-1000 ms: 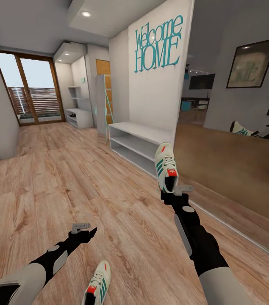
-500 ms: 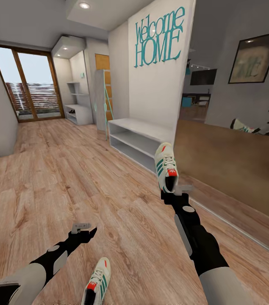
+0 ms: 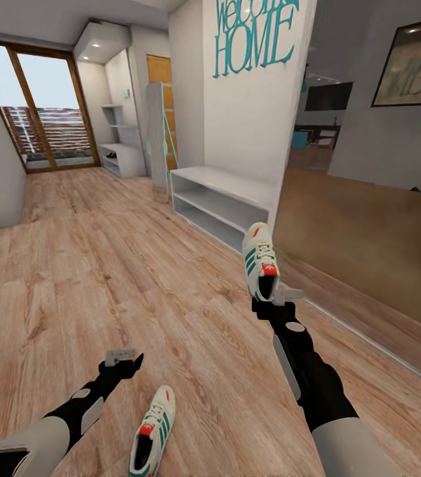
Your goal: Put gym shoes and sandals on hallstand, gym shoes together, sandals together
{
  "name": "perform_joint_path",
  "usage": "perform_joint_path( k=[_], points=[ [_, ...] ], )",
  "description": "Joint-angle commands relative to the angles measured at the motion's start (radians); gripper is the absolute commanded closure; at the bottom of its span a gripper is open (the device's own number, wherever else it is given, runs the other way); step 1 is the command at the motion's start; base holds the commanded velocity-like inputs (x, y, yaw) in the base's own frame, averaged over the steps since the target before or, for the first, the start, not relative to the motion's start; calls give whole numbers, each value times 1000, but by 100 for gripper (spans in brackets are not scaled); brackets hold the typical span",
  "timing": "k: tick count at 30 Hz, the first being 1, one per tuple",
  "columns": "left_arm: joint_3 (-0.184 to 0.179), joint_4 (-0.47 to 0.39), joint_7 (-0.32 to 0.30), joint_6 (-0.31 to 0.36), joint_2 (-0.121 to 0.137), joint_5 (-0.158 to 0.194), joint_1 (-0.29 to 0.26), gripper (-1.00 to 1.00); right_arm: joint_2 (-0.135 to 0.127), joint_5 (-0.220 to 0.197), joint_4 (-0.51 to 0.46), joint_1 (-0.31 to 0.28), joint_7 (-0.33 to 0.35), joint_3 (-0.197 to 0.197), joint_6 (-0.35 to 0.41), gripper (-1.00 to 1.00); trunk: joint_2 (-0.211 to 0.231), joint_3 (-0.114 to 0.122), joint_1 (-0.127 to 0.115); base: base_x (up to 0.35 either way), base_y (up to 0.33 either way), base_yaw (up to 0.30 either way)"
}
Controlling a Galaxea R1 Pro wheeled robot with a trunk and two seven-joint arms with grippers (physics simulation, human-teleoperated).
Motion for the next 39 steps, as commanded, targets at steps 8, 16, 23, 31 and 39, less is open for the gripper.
perform_joint_path(
  k=[8,16,23,31,39],
  points=[
    [3,0,45,-26,-1,-107,3,-100,1,-1,-23,-1,-6,3,11,100,-2,-32,3,0,0,3],
    [2,0,47,-28,-2,-132,3,-100,1,-47,-117,-1,-5,-2,231,100,-4,-63,7,0,0,0],
    [2,1,47,-28,-4,-134,3,-100,1,-96,-143,-1,-5,4,266,100,-6,-91,10,0,0,0],
    [2,3,47,-28,-4,-135,9,-100,1,-100,-162,-1,-6,5,269,100,-8,-131,14,0,0,0],
    [2,5,47,-28,-4,-136,18,-100,1,-100,-171,-1,-6,5,270,100,-10,-175,17,0,0,0]
  ],
)
